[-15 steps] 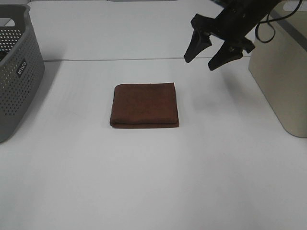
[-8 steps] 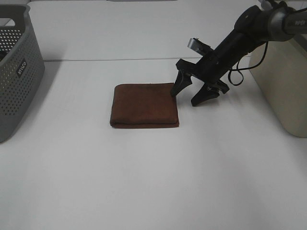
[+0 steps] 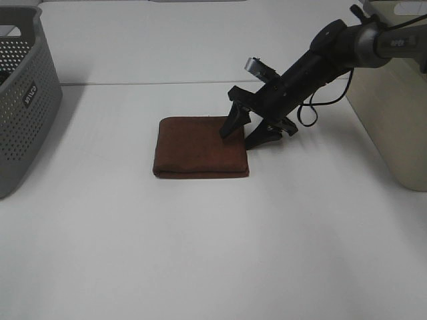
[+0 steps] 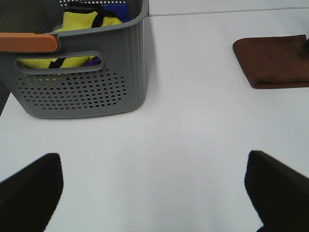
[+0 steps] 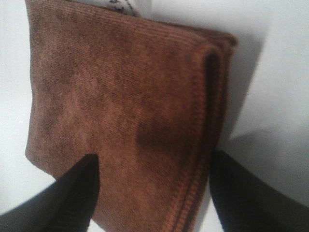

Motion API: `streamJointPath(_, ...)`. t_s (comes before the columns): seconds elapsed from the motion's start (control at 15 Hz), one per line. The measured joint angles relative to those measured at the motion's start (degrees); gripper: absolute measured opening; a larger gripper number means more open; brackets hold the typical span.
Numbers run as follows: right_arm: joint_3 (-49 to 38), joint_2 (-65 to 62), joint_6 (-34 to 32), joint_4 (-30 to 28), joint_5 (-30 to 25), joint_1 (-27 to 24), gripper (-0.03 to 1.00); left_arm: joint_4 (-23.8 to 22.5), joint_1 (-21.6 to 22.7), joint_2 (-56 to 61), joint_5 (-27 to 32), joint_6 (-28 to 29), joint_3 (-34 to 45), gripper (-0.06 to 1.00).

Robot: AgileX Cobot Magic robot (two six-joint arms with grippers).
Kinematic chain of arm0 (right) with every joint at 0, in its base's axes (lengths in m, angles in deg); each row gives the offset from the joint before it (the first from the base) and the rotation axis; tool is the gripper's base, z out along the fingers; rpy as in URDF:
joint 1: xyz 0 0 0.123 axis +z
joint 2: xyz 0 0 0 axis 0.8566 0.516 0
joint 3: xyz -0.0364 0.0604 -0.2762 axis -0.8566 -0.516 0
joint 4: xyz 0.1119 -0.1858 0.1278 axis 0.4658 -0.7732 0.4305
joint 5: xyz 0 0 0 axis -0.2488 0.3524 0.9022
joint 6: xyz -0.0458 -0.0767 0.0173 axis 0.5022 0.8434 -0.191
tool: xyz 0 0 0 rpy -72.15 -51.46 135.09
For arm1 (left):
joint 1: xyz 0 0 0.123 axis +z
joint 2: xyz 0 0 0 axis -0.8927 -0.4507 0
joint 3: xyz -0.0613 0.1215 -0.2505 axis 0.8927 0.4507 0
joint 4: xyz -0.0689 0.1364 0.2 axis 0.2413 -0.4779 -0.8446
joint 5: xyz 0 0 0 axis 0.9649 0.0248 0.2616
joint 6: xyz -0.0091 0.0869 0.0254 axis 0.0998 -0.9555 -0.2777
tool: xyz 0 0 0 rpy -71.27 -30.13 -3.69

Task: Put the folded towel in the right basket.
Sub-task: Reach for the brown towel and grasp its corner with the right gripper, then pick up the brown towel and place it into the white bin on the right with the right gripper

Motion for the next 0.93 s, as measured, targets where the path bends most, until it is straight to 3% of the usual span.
streamJointPath(0.07,0.00,0.17,0.06,0.00,0.52,0.86,0.57,0.00,0.00,0.00,0.00,0.00,0.00,0.97)
streamJointPath(0.13,0.00,0.46,0.06,-0.34,1.26,1.38,0.39,0.00,0.00,0.00,0.00,0.00,0.00,0.97)
streamJointPath(0.2,0.00,0.69,0.06,-0.46,1.55,1.43,0.31,0.00,0.00,0.00,0.00,0.00,0.00,0.97)
streamJointPath(0.27,0.00,0.80,0.06,-0.80,1.78,1.43,0.14,0.00,0.00,0.00,0.00,0.00,0.00,0.97)
streamJointPath(0.33,-0.06,0.80,0.06,-0.80,1.89,1.43,0.07,0.00,0.00,0.00,0.00,0.00,0.00,0.97)
streamJointPath(0.67,-0.11,-5.33,0.23,-2.69,2.23,1.43,0.07,0.00,0.00,0.00,0.00,0.00,0.00,0.97)
streamJointPath(0.93,-0.11,-17.99,0.23,-9.63,2.46,1.43,0.07,0.00,0.00,0.00,0.00,0.00,0.00,0.97)
